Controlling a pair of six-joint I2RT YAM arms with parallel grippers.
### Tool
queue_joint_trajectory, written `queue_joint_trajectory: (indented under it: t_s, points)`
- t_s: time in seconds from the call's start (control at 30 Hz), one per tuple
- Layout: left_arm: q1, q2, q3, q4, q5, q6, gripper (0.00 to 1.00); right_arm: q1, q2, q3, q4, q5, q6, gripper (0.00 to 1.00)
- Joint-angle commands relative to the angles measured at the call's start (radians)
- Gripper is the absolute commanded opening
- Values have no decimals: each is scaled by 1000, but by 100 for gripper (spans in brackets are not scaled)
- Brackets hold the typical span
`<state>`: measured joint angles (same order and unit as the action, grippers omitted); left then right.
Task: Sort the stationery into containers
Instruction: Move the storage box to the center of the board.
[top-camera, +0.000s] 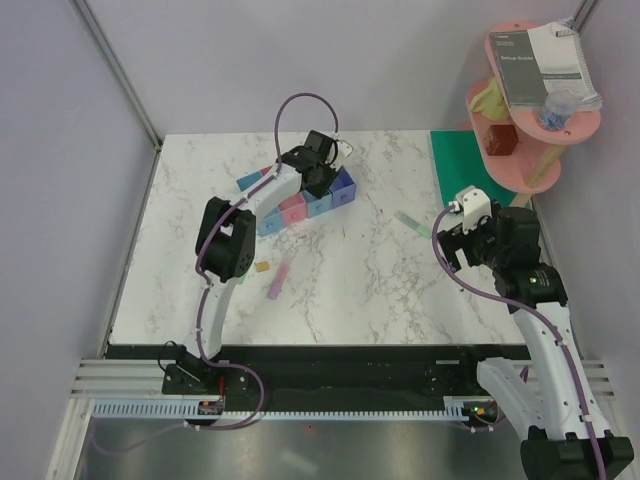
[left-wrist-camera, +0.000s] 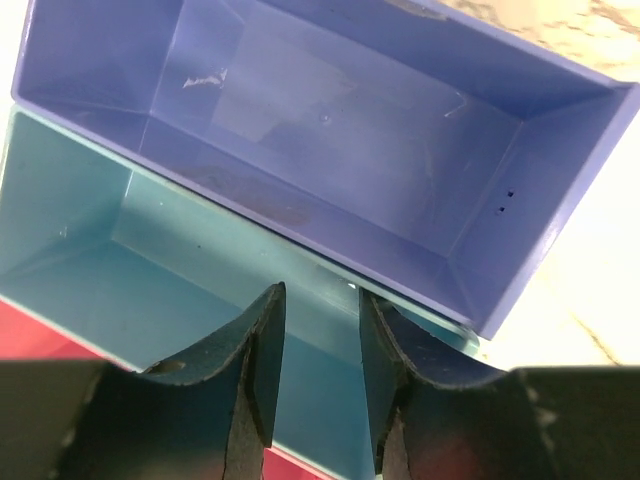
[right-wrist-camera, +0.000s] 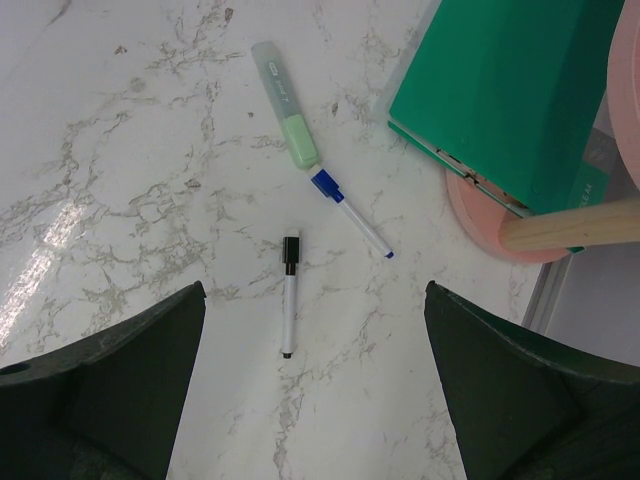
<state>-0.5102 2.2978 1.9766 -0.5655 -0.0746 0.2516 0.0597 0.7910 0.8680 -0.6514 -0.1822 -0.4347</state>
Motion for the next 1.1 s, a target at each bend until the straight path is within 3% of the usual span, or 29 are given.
queue_joint_trajectory:
  t_s: [0.0, 0.2, 0.33, 0.47, 0.67, 0.83, 1.07]
  points:
    - [-56, -1, -33, 21, 70, 67, 43, 2, -16, 11, -5, -8, -4, 98]
    - [-103, -18, -65, 35, 121, 103, 42, 0, -10, 11, -16, -23, 16, 98]
    - [-128, -58, -76, 82, 78, 84, 41, 2, -13, 2, -17, -34, 22, 98]
    - [-125, -92, -18, 164, -134, 17, 42, 0, -27, -6, -25, -40, 25, 98]
    - [-122, -155, 68, 130, -229, -72, 44, 0, -41, 9, -39, -40, 25, 98]
    - [-120, -213, 67, -14, -273, -185, 66, 0, -61, 17, -47, -40, 17, 98]
    - [-87, -173, 100, -235, -258, -380, 76, 0, -62, 25, -54, -45, 14, 98]
